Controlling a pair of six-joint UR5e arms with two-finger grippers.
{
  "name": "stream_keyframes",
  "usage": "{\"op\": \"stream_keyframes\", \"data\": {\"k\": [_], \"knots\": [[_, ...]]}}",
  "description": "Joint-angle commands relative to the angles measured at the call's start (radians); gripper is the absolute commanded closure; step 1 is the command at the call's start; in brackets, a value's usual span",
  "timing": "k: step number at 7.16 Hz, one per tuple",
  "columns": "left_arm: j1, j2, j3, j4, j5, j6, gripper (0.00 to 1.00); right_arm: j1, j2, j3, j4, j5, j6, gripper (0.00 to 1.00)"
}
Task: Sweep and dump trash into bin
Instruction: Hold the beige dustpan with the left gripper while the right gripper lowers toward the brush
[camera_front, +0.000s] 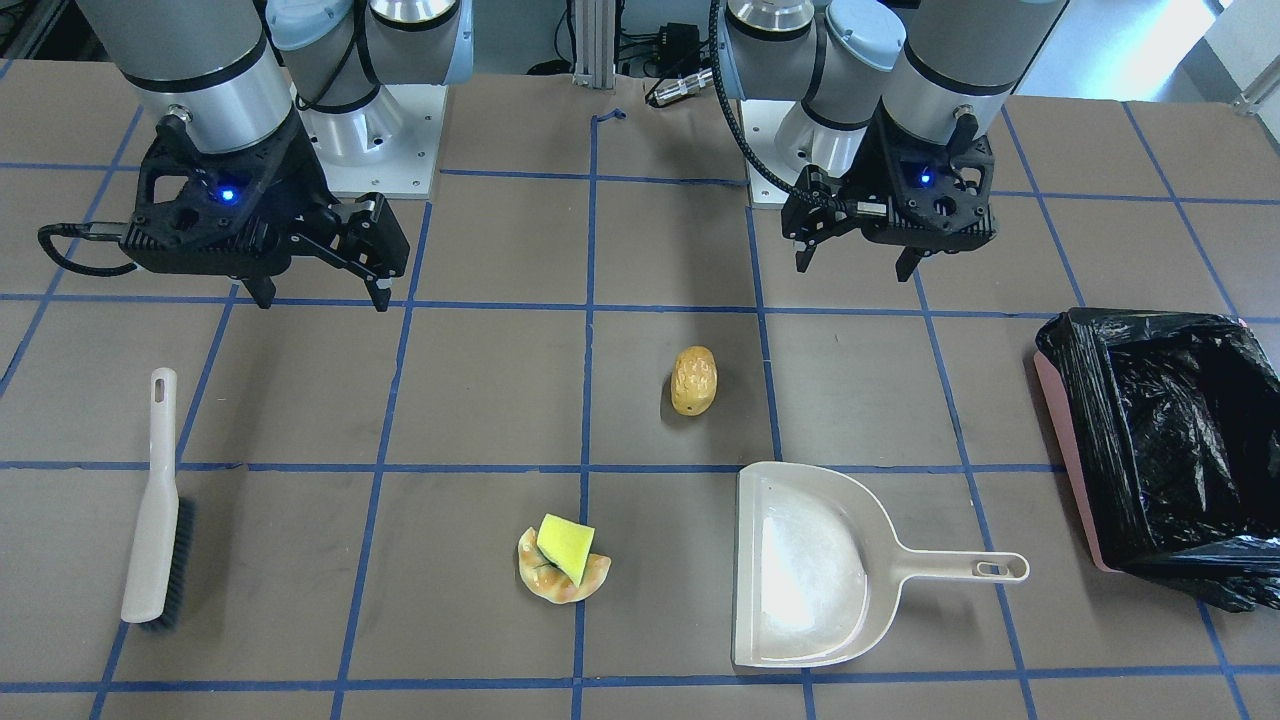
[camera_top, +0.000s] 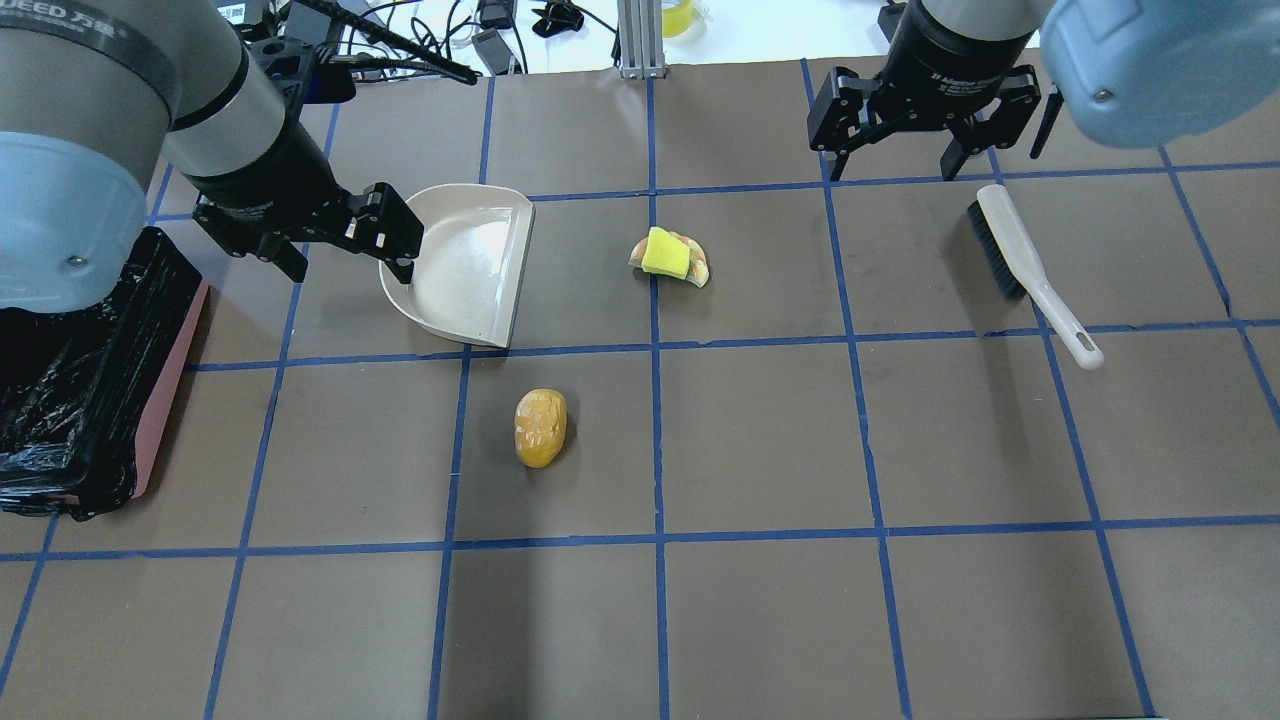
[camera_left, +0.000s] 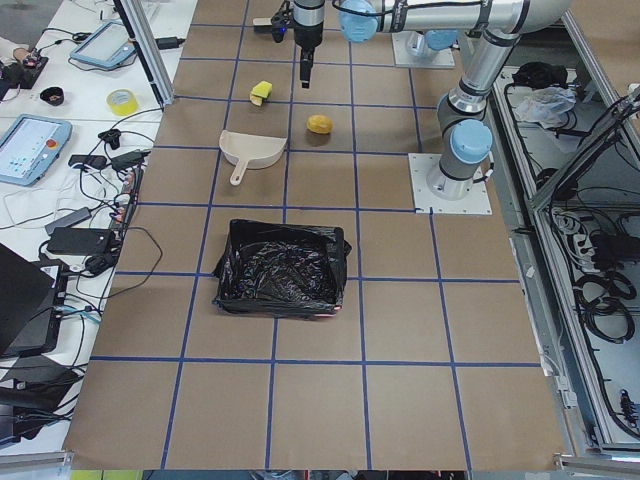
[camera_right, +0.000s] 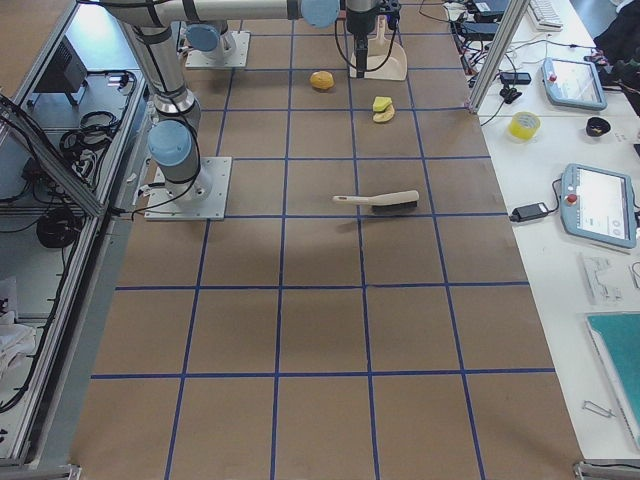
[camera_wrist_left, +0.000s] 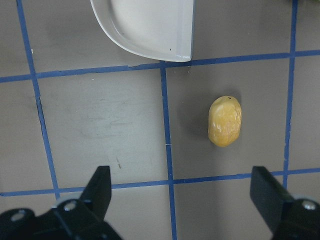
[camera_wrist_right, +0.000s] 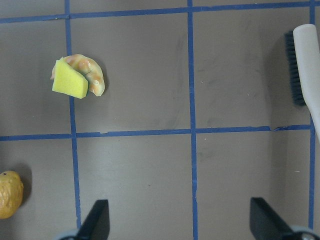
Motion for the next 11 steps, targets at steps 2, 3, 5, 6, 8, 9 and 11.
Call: {"op": "stream_keyframes", "data": {"k": [2,3,5,6,8,9,11], "knots": [[0.002,0.004,-0.007,-0.003,0.012,0.009,0.00,-0.001,0.002,0.000,0.000,-0.005,-0.002,0.00],[0.012,0.000,-0.008,0.000,0.011,0.009,0.00,-0.001,0.002,0.000,-0.006,-0.005,0.000,0.00],[0.022,-0.007,-0.010,-0.012,0.015,0.080,0.00,-0.001,-0.004,-0.003,-0.008,-0.011,0.004,0.00],[0.020,-0.006,-0.010,-0.011,0.015,0.080,0.00,-0.002,0.005,-0.001,-0.005,-0.012,0.004,0.00],[0.020,-0.007,-0.005,-0.035,0.024,0.081,0.00,-0.037,0.095,0.002,0.035,-0.014,0.001,0.00],[0.020,-0.012,-0.002,-0.069,0.043,0.077,0.00,-0.105,0.112,0.038,0.029,-0.026,-0.131,0.00],[0.034,-0.022,0.016,-0.066,0.187,0.054,0.00,-0.302,0.109,0.188,-0.079,-0.034,-0.483,0.00]]}}
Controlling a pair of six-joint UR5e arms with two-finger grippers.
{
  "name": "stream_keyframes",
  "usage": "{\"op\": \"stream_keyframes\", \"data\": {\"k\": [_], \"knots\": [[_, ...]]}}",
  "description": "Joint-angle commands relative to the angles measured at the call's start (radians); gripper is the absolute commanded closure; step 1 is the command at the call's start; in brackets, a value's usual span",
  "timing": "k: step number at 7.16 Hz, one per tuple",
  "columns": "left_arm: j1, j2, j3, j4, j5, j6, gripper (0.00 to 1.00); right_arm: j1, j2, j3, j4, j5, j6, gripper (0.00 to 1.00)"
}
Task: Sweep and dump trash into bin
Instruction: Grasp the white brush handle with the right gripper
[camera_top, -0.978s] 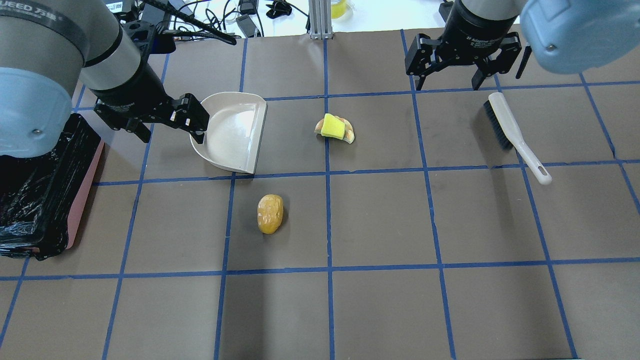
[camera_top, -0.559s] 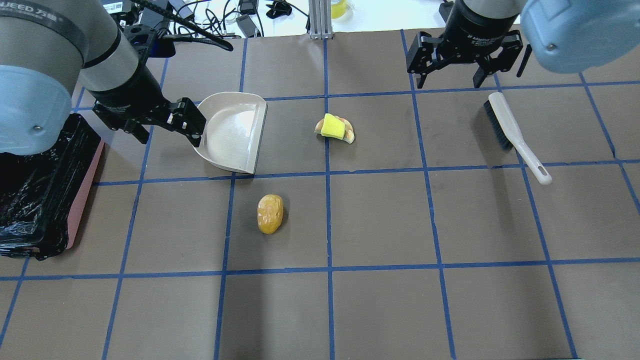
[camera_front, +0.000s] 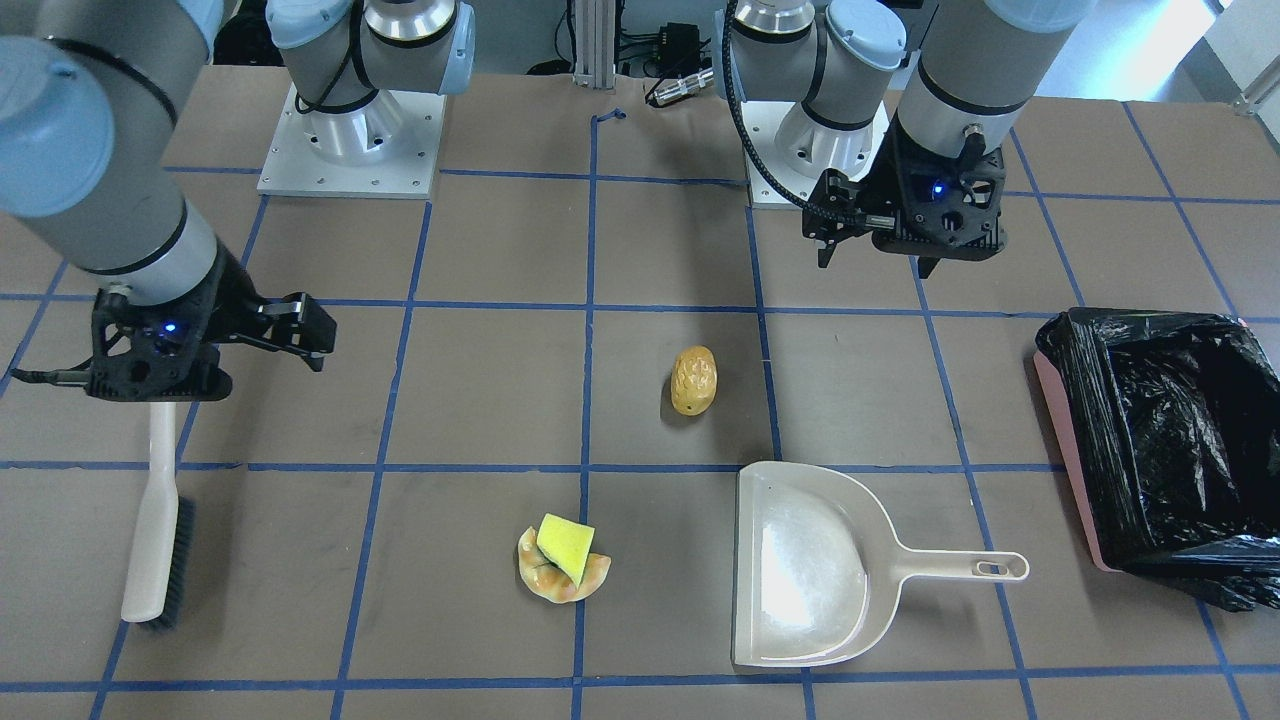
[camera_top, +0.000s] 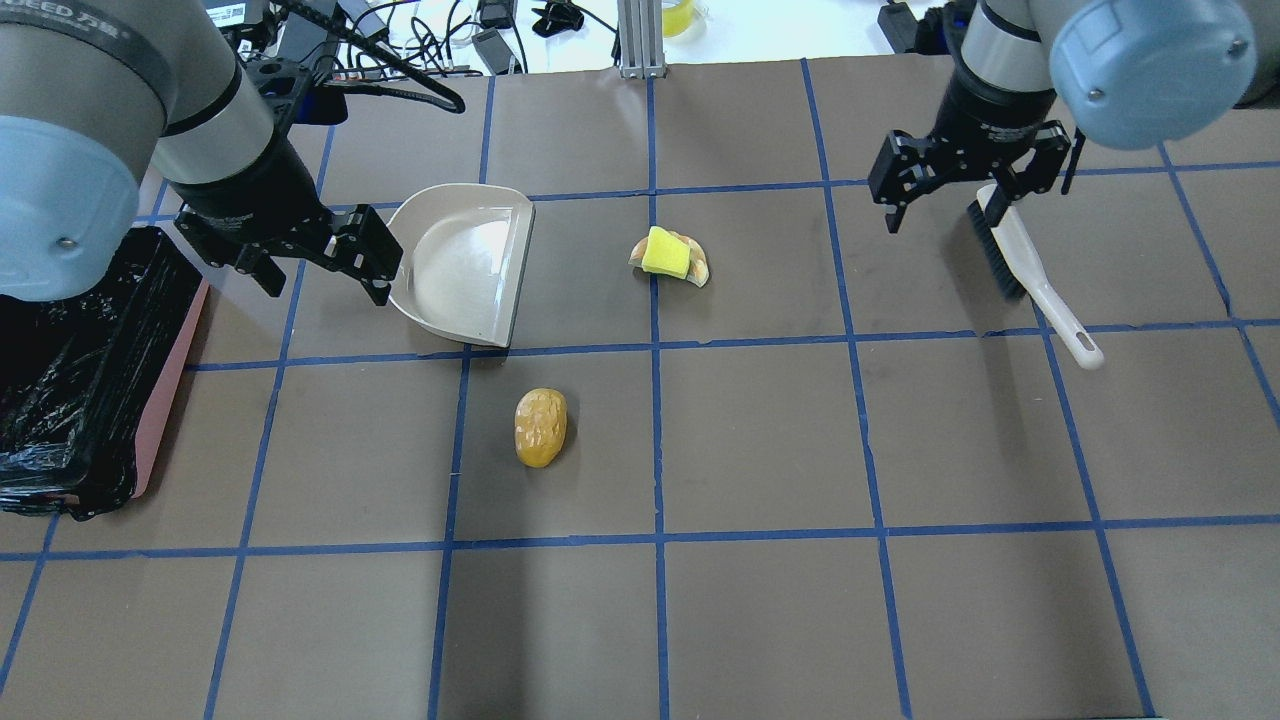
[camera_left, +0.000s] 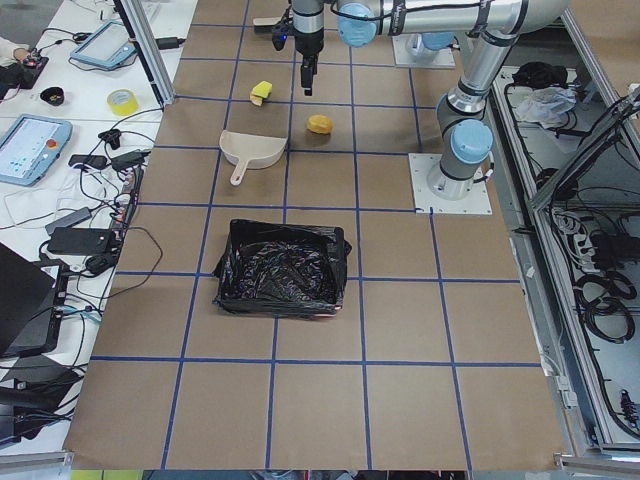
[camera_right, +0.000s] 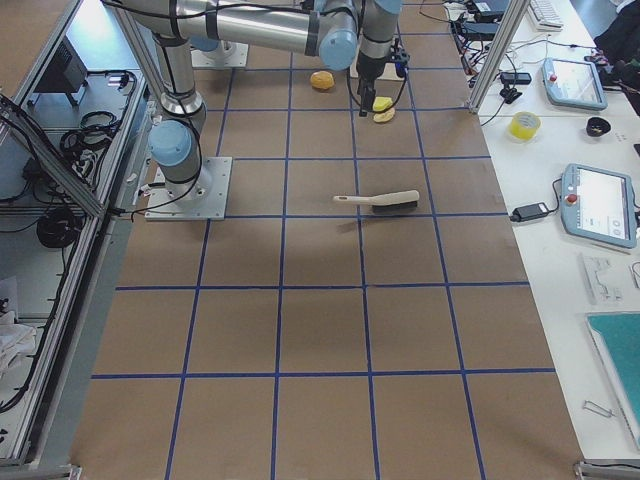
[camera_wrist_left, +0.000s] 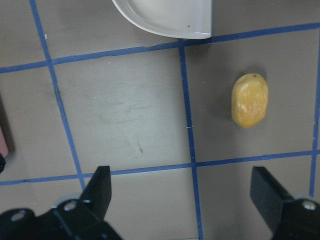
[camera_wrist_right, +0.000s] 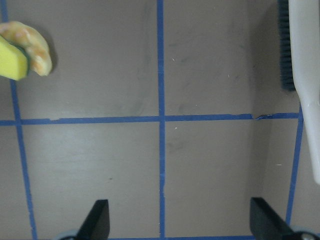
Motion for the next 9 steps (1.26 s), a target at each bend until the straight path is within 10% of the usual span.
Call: {"op": "stream_keyframes", "data": {"k": [1,4,9], "knots": [[0.017,-0.011,0.011,0.001,0.111,-0.127,0.00,-0.210,0.012,0.156,-0.175,-0.016,-0.407,0.00],[0.074,-0.052,0.001,0.170,0.108,-0.517,0.00,-0.303,0.058,0.309,-0.467,-0.030,-0.580,0.00],[0.077,-0.300,-0.002,0.504,0.099,-1.211,0.00,-0.304,0.118,0.336,-0.506,-0.013,-0.527,0.06]]}}
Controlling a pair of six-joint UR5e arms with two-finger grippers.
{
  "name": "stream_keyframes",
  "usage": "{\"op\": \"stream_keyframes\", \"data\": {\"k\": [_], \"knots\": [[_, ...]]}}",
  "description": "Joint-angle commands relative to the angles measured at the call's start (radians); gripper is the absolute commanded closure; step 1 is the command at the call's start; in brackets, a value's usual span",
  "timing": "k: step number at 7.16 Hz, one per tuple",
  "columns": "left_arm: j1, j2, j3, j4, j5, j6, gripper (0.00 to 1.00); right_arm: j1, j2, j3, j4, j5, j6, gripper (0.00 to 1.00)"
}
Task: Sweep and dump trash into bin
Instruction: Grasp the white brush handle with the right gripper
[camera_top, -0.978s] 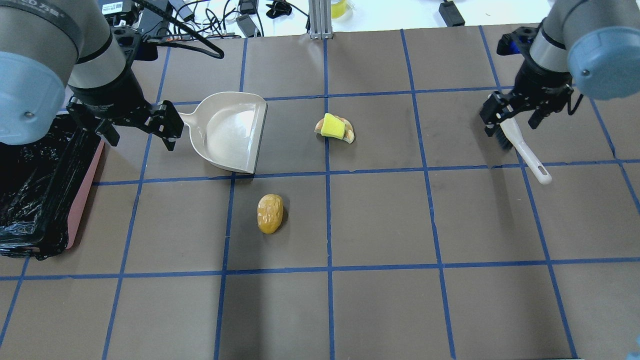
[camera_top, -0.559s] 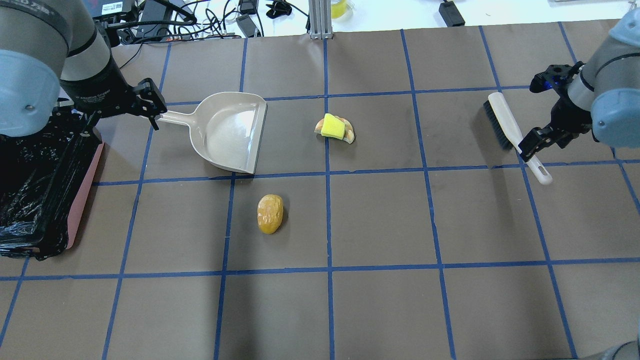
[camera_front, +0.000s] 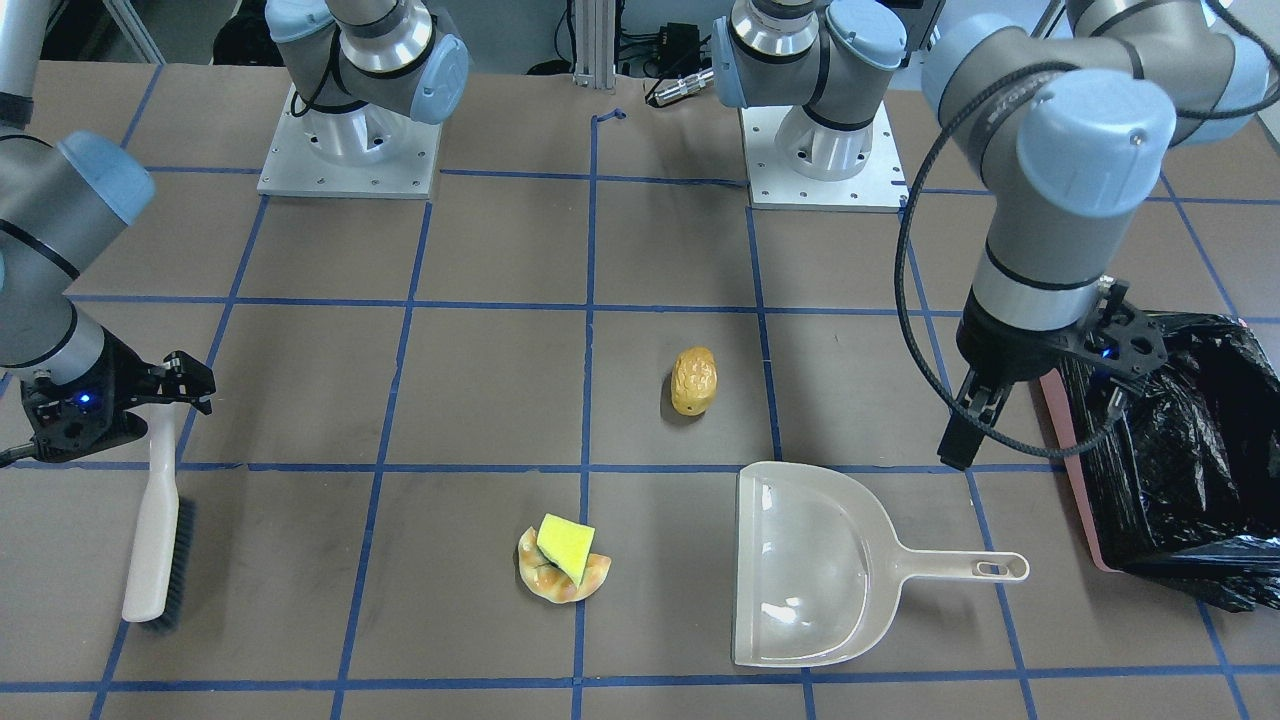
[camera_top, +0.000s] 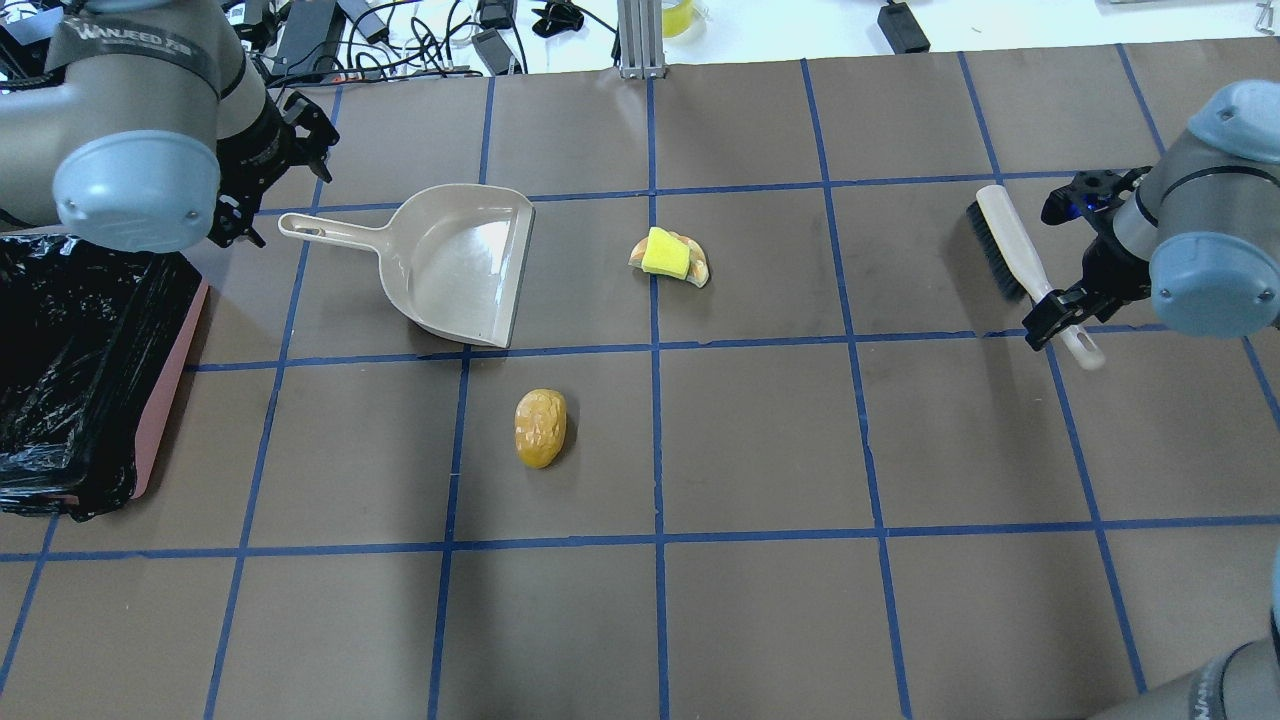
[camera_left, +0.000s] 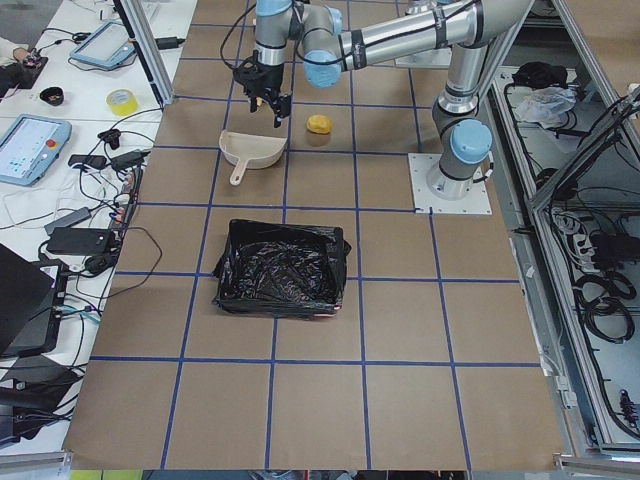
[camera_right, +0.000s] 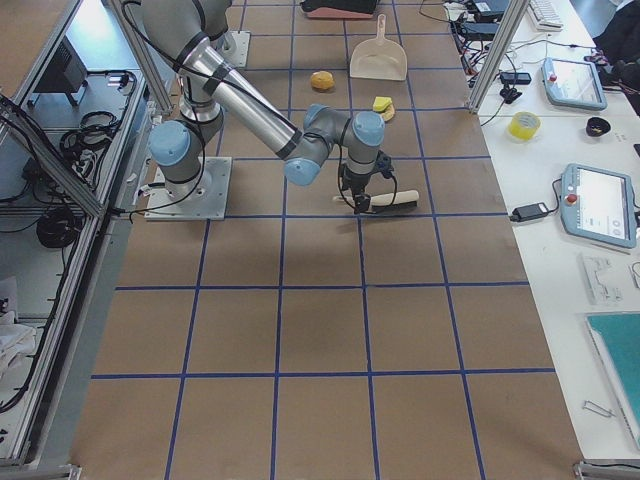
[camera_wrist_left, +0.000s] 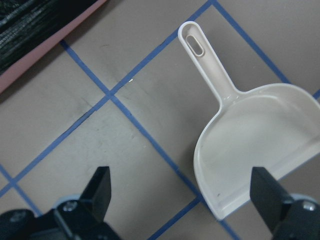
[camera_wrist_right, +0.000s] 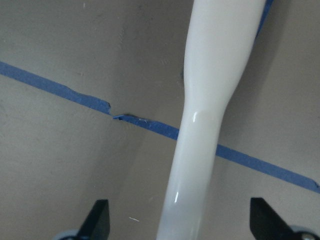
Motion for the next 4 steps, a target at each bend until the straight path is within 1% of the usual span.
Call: {"op": "stream_keyframes", "data": {"k": [1,2,3,4], "knots": [[0.003,-0.107,0.019,0.072,-0.006,-0.167,0.00,0.000,0.011,0.001,-0.003,0.001,0.055,0.17],[0.012,-0.154,0.039,0.117,-0.003,-0.172,0.00,0.000,0.010,-0.004,0.001,0.000,0.058,0.27],[0.023,-0.205,0.059,0.186,0.000,-0.171,0.00,0.000,0.007,-0.004,0.003,-0.002,0.060,0.29],[0.028,-0.252,0.066,0.235,0.002,-0.171,0.00,0.000,0.001,-0.004,0.010,-0.002,0.068,0.29]]}}
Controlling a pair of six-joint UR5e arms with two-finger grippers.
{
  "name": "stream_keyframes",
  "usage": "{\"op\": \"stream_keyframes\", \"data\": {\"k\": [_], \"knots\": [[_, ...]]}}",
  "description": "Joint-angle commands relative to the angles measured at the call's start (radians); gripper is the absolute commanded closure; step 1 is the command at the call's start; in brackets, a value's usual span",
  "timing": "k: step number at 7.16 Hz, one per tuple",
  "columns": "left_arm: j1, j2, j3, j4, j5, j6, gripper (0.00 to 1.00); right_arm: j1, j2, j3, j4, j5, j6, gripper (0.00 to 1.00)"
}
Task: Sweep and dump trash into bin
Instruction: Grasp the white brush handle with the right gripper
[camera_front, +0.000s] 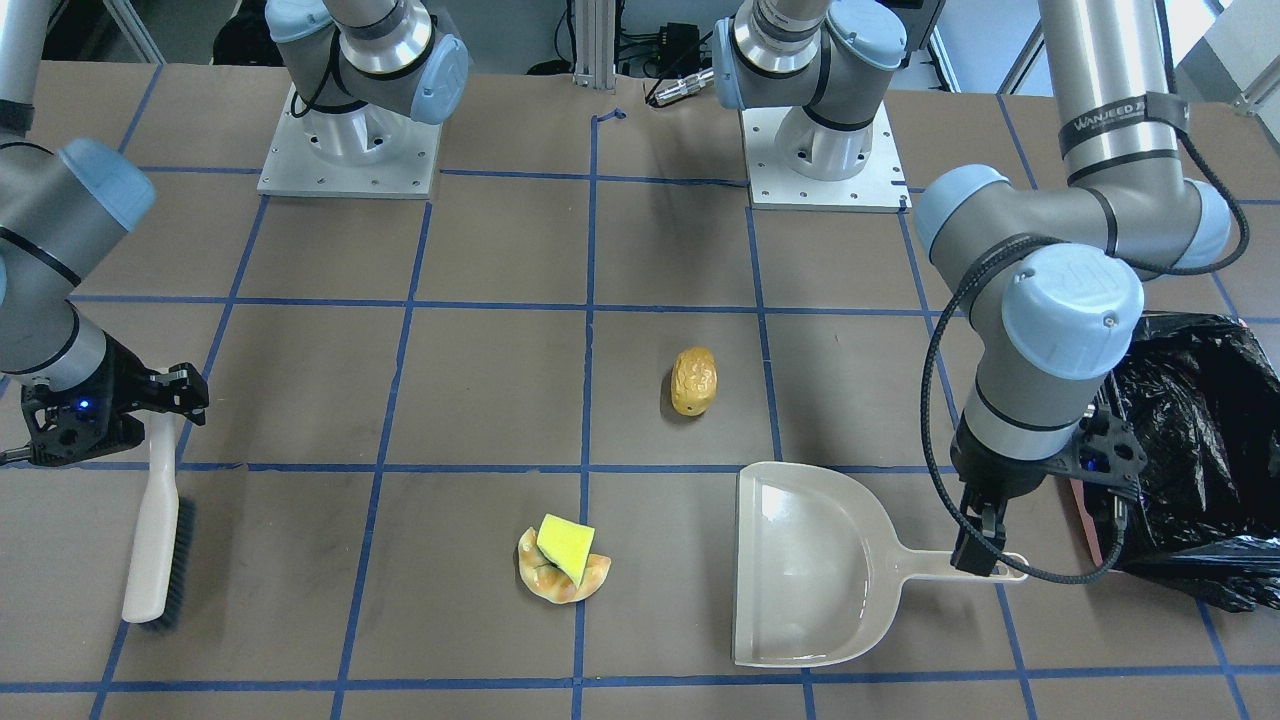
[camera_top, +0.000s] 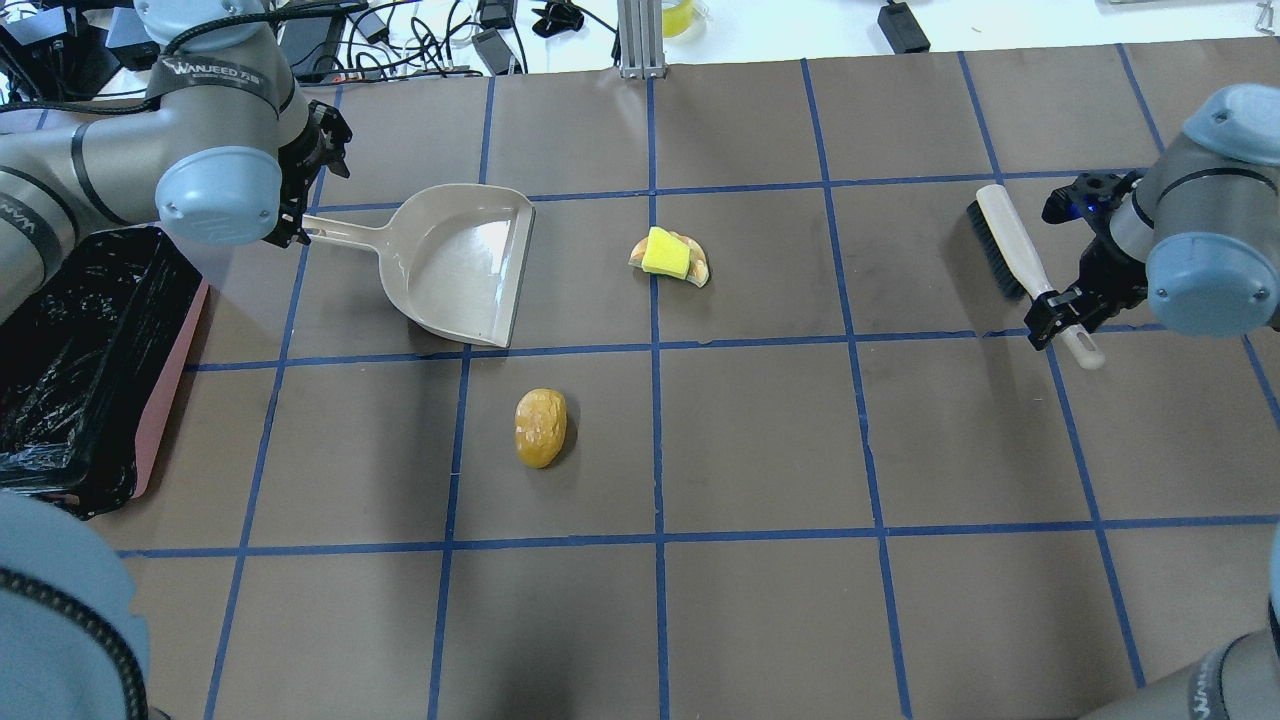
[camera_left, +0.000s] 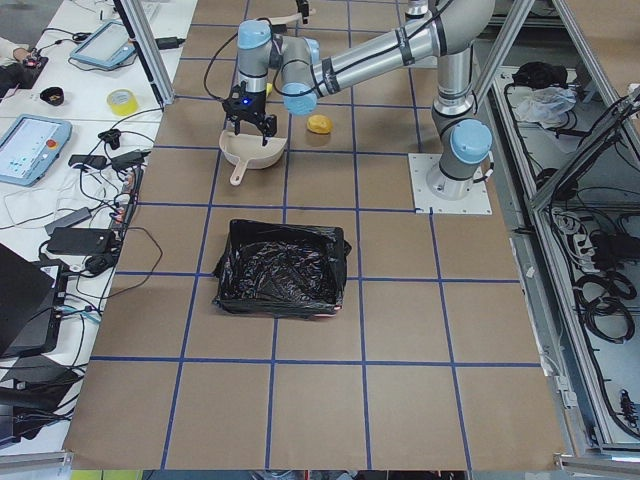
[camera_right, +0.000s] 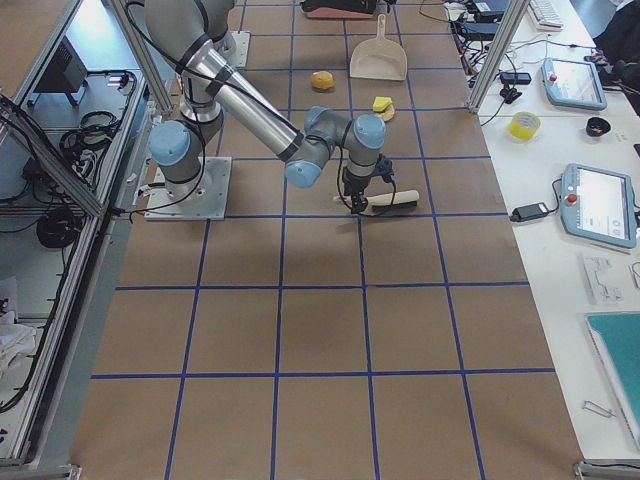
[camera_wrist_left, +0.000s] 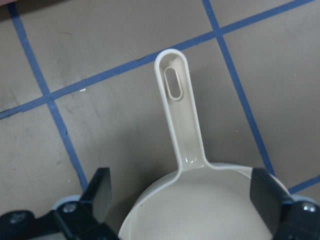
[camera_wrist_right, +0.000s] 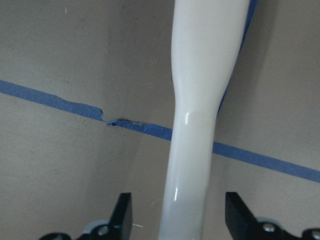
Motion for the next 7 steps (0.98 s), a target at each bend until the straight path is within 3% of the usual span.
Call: {"op": "stream_keyframes", "data": {"k": [1,2,5,7], "knots": [[0.010,-0.092,0.014,0.104,0.004,0.001,0.00,0.000,-0.009,-0.002,0.010,-0.002,0.014,0.29],[0.020,-0.111,0.010,0.105,0.004,0.001,0.00,0.002,-0.013,-0.002,0.011,-0.002,0.015,0.30],[0.050,-0.143,-0.002,0.106,-0.002,-0.037,0.00,0.002,-0.012,-0.002,0.008,-0.004,0.015,0.49],[0.050,-0.146,-0.001,0.105,-0.005,-0.041,0.28,0.002,-0.012,-0.002,0.013,-0.007,0.034,0.70]]}}
